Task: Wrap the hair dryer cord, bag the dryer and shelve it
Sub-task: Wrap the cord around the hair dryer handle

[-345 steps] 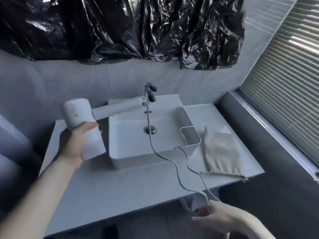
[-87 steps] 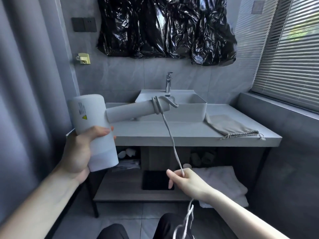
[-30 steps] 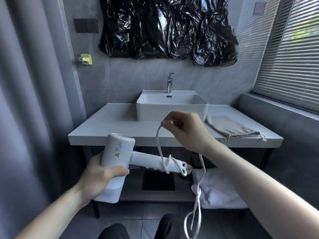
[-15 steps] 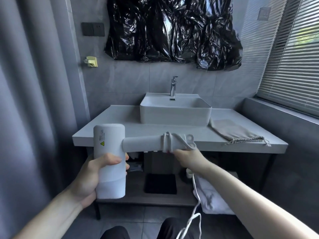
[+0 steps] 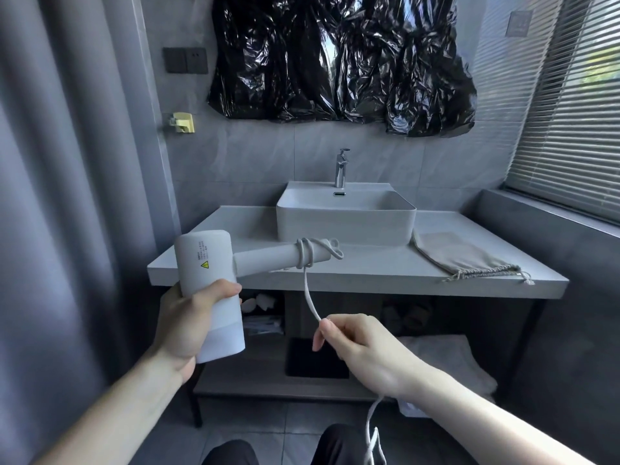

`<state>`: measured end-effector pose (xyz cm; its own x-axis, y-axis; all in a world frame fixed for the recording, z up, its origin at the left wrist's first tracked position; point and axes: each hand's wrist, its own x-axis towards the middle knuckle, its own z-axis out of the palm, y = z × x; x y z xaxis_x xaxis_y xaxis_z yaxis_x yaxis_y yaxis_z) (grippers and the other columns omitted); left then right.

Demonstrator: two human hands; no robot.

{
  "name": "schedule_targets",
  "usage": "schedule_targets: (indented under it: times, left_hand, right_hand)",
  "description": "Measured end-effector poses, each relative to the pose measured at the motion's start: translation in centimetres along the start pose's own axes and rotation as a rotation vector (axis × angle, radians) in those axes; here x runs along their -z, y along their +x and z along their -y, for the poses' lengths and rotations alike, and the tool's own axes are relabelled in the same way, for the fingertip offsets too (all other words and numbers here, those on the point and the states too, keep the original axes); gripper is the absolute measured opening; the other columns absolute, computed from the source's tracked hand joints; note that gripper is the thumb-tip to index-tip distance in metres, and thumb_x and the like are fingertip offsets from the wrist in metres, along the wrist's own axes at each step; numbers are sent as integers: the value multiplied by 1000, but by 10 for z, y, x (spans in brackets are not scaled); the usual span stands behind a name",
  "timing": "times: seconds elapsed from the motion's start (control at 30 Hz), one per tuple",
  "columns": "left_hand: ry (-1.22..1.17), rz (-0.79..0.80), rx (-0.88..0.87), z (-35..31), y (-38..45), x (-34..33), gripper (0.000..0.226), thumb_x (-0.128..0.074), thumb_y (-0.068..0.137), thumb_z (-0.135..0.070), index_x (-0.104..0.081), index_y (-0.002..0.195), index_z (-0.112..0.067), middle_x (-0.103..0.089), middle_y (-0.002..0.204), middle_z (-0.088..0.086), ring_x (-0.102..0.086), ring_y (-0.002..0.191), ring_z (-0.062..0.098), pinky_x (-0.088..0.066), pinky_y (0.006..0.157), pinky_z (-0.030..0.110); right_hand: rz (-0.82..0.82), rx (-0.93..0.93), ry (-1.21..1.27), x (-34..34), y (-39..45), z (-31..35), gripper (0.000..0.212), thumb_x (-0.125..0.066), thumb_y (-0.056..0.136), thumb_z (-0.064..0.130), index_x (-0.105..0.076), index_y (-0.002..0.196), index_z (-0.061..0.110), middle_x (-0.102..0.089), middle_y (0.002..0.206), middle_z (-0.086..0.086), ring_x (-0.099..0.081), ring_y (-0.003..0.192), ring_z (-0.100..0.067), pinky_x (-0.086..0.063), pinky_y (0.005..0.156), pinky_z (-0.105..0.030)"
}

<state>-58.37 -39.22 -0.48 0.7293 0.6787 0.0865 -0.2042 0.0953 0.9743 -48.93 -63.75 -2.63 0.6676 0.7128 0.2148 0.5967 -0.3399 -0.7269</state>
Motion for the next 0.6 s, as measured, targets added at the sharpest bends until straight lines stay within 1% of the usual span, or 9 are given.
schedule_targets:
  times: [0.1,0.2,0.27,0.3,0.37,0.4,0.47,0.53,0.6]
  left_hand:
    - [32,-33,1,2,4,1,35,-83,59,-23,-76,91,-12,-75,78,8,-70,70,29,-58,59,36]
    - [92,-20,10,4,6,3,39,-84,57,-23,-75,93,-8,-74,76,10,-68,66,29,-57,57,35]
    - [156,-6,-9,7,3,4,39,-84,57,-23,-74,91,-7,-74,70,4,-67,63,25,-56,58,35]
    - [189,6,-25,8,0,4,38,-84,57,-23,-74,89,-7,-73,68,1,-67,62,24,-55,58,36]
    - [251,38,-52,11,-4,5,35,-88,58,-21,-74,88,-8,-72,64,-4,-66,61,21,-54,60,37]
    - [277,58,-62,11,-7,4,34,-90,60,-18,-74,88,-10,-73,64,-4,-66,61,20,-53,60,37]
    - [321,111,-79,10,-12,3,34,-90,59,-17,-73,87,-12,-72,63,-6,-66,59,13,-52,61,35]
    - [366,185,-105,9,-19,1,35,-86,56,-22,-72,87,-12,-72,64,-6,-64,57,6,-50,62,32]
    - [405,259,-126,8,-22,2,39,-86,56,-23,-73,90,-9,-73,71,5,-65,63,7,-50,67,32]
  right_hand:
    - [20,39,-92,4,-13,11,45,-47,112,44,-71,85,18,-38,52,5,-33,49,-10,-28,51,-23]
    - [-102,101,-111,17,-17,21,39,-55,109,37,-66,76,18,-44,52,6,-38,49,-9,-30,52,-22]
    - [-169,154,-147,28,-15,27,40,-59,107,36,-63,72,18,-47,54,-1,-38,51,-10,-32,53,-25]
    - [-193,180,-170,33,-13,30,42,-60,106,36,-61,71,15,-50,57,-6,-38,53,-16,-35,54,-29]
    - [-239,212,-217,41,-8,33,44,-64,104,38,-60,70,11,-54,62,-14,-43,55,-26,-42,56,-39]
    - [-261,217,-223,45,-6,34,44,-65,103,39,-62,69,12,-55,62,-16,-48,54,-28,-44,56,-40]
    - [-296,206,-223,52,1,32,43,-69,100,44,-66,69,15,-58,58,-14,-55,49,-25,-45,54,-38]
    - [-336,192,-248,60,9,31,40,-75,96,47,-70,69,17,-56,50,-4,-48,46,-15,-38,51,-27]
    - [-349,183,-246,66,18,28,36,-81,91,47,-74,68,20,-46,44,5,-40,47,-13,-31,49,-20]
